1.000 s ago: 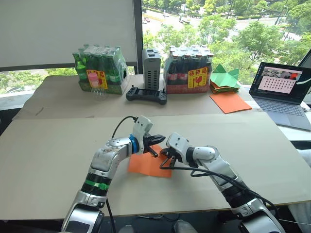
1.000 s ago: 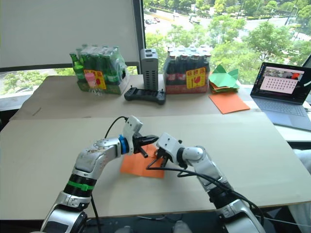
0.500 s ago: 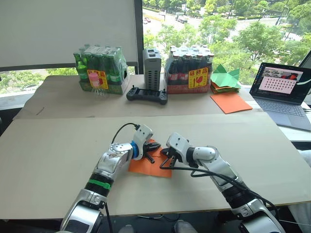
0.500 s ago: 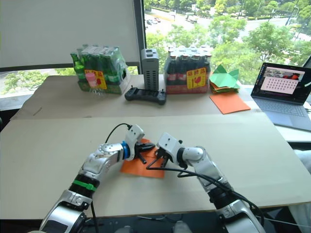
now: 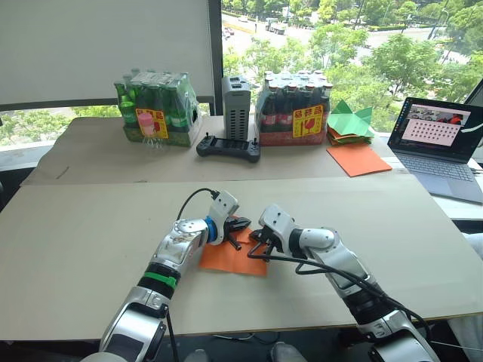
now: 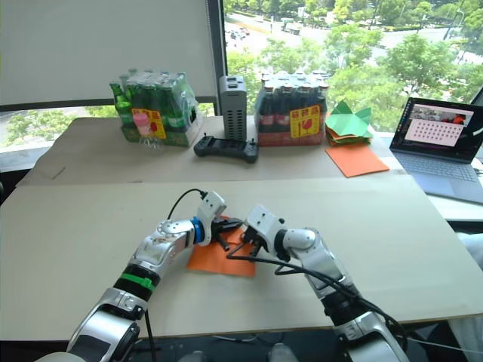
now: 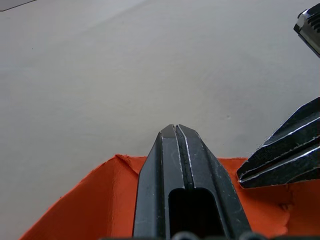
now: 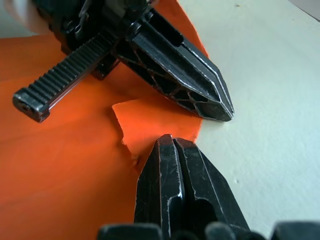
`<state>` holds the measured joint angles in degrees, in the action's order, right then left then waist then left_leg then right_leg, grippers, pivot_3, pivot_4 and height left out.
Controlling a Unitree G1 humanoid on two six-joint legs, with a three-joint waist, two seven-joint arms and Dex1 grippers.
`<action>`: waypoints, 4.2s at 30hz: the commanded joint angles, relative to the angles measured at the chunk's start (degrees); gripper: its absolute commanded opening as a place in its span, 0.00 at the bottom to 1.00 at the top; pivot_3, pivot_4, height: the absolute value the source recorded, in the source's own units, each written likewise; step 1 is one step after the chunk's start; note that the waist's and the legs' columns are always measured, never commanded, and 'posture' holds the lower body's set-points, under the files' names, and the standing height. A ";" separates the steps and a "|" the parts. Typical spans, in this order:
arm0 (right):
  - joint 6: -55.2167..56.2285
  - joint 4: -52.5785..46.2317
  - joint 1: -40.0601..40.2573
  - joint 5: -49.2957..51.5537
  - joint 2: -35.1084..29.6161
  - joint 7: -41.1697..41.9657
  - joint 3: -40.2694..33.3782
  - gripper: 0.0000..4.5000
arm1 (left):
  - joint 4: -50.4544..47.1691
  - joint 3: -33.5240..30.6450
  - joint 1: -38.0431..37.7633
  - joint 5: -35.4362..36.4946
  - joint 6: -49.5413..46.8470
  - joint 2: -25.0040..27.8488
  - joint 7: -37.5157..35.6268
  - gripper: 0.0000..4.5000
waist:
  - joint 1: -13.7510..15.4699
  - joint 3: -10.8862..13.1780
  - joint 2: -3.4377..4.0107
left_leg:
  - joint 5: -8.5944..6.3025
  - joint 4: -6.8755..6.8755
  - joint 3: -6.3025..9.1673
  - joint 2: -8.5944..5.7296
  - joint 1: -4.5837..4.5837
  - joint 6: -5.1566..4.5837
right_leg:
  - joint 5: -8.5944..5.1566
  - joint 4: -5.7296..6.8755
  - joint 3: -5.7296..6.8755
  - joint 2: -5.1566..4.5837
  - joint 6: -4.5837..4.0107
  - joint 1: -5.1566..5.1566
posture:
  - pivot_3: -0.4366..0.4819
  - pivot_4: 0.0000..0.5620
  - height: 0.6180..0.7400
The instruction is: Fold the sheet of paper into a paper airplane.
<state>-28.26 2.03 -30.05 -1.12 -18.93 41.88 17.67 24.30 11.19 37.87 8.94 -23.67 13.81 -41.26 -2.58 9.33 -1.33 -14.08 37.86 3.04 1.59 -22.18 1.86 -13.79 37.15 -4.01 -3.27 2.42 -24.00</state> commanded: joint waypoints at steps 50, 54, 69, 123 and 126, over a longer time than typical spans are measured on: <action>-1.47 -5.13 3.39 1.83 -0.28 -0.88 0.43 0.00 | 8.76 -2.31 2.81 -1.71 2.29 0.72 0.19 0.00 | -0.64 -0.03 -0.03 | -0.03 -0.01 0.02 0.03 0.84 -0.05 | -0.07 -0.18 0.01 0.06 0.09 0.92 | 0.48 0.27 1.00; -1.05 -4.40 2.13 2.43 2.05 -1.83 -0.11 0.00 | 8.22 -2.33 2.52 -1.65 1.99 0.47 0.24 0.00 | -0.58 -0.03 -0.04 | -0.03 -0.01 0.03 0.02 0.77 -0.05 | -0.06 -0.20 0.02 0.05 0.09 0.86 | 0.48 0.27 1.00; 1.42 3.88 0.93 -0.93 1.03 -2.43 3.33 0.00 | 2.40 -3.91 0.92 0.10 -1.87 0.70 0.36 0.00 | -0.69 -0.03 -0.03 | -0.04 -0.02 0.03 0.02 0.75 -0.05 | -0.07 -0.22 0.02 0.04 0.09 0.85 | 0.48 0.27 1.00; 2.83 6.11 1.02 -1.99 0.59 -2.72 4.10 0.00 | -13.54 -21.01 -6.71 22.89 -26.93 6.80 1.90 0.37 | -1.20 -0.01 -0.07 | -0.04 -0.09 0.04 0.05 0.78 -0.03 | -0.07 -0.28 0.03 0.03 0.09 0.86 | 0.48 0.27 1.00; 2.72 5.99 1.06 -1.99 0.51 -2.78 4.06 0.00 | -13.51 -20.96 -6.57 23.21 -26.31 6.72 1.55 0.32 | -1.18 -0.01 -0.07 | -0.04 -0.09 0.04 0.05 0.78 -0.03 | -0.07 -0.29 0.03 0.03 0.09 0.86 | 0.48 0.27 1.00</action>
<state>-23.58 6.39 -30.47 -1.58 -17.55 39.20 21.14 11.53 -9.83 29.98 31.63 -51.15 20.58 -38.98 -3.76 9.33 -1.41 -14.12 37.77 3.08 1.65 -21.40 1.83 -13.86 36.85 -3.98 -3.25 2.51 -23.14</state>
